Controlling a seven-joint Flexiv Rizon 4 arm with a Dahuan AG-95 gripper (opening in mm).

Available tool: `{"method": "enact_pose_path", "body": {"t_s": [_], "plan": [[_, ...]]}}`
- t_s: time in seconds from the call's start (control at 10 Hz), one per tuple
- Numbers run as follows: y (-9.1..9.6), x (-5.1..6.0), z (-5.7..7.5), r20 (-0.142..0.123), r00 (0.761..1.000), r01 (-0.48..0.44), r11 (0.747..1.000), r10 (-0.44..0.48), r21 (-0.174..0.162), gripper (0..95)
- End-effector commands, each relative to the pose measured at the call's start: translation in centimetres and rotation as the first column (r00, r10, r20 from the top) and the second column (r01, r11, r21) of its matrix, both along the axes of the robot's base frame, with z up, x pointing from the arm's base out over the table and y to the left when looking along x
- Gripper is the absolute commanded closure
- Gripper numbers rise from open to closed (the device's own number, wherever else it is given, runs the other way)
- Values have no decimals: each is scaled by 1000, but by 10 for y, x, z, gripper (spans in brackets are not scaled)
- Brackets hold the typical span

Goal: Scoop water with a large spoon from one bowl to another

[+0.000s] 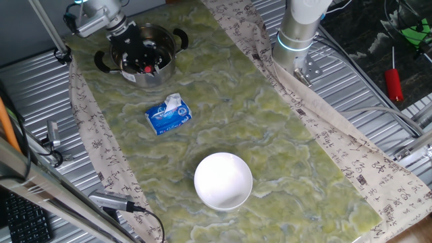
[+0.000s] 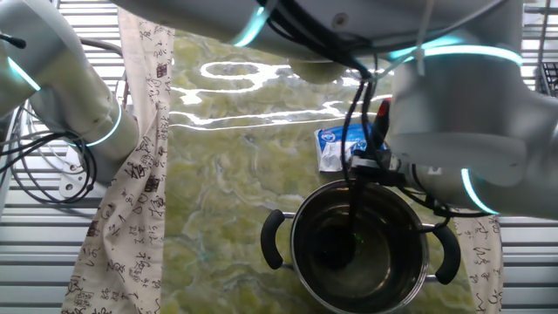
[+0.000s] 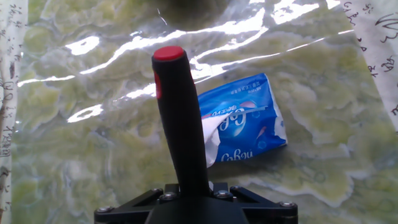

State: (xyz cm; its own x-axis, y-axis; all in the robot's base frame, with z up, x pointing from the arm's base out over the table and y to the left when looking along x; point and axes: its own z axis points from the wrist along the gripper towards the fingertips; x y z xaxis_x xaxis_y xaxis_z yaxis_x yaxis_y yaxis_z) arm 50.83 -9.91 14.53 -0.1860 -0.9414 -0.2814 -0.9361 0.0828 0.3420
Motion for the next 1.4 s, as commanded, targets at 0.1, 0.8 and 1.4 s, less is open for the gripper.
{"method": "enact_pose_path", "body": {"t_s": [0.1, 0.8, 1.4], "plan": [[0, -1, 0, -2, 1000, 2, 1000, -2, 4, 950], [2, -1, 7, -33, 999, 3, 1000, -3, -1, 950], [4, -2, 17, -48, 999, 3, 1000, -3, 3, 950]]}}
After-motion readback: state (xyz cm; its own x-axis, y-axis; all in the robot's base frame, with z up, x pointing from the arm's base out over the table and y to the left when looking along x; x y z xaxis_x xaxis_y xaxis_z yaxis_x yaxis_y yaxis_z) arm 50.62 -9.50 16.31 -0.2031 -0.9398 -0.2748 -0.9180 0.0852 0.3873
